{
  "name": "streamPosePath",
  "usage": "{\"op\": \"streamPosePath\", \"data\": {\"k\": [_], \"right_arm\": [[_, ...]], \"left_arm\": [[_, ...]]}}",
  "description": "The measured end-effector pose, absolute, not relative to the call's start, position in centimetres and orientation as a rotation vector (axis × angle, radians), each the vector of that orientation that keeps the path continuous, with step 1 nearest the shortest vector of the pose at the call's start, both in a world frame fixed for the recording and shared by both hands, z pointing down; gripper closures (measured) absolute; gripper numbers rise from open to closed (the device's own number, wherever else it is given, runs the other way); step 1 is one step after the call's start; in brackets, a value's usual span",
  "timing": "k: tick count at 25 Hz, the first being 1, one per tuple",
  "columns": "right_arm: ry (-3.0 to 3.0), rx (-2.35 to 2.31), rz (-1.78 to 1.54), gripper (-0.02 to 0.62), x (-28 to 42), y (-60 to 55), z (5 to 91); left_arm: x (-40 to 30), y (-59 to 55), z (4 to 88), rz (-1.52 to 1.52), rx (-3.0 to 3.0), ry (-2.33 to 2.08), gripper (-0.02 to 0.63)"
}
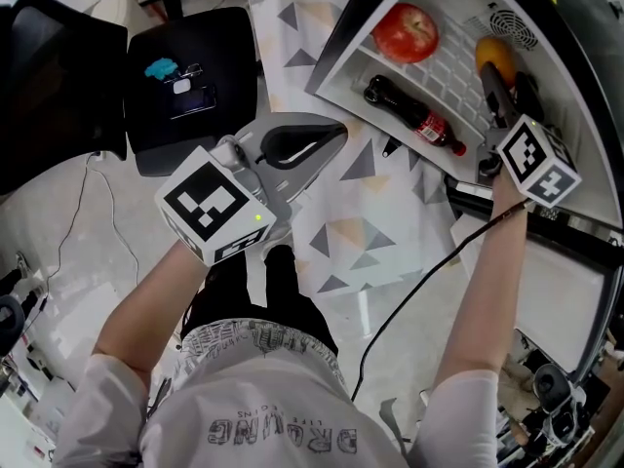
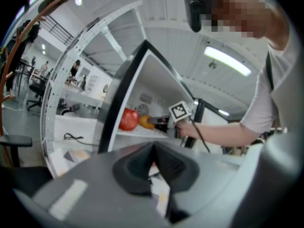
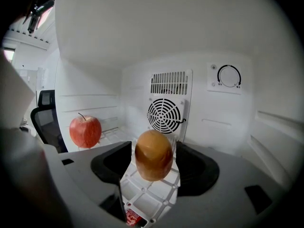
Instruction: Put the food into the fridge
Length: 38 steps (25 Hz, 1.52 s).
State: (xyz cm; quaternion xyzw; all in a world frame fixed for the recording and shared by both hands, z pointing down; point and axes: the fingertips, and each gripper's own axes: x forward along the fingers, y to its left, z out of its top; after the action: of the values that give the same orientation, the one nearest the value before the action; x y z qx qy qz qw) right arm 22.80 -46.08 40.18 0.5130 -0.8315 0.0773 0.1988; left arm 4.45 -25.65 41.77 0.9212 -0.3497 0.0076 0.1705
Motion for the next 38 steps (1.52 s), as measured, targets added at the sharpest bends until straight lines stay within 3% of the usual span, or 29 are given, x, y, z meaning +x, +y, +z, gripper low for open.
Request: {"op": "streamPosePath", "data": {"k": [23,38], "right_arm": [[-2.492,1.538,0.283,0.333,21.7,-36.9,34.8],[-2.612,1.548,0.315,0.495,19.1,-28.5,31.1]], "left_arm": [[3.2,-24.1,36.1,0.065,2.743,-0.986,0.600],[1.5,-21.3,31.9,0.092,2.858,-0.930,0.600]]}}
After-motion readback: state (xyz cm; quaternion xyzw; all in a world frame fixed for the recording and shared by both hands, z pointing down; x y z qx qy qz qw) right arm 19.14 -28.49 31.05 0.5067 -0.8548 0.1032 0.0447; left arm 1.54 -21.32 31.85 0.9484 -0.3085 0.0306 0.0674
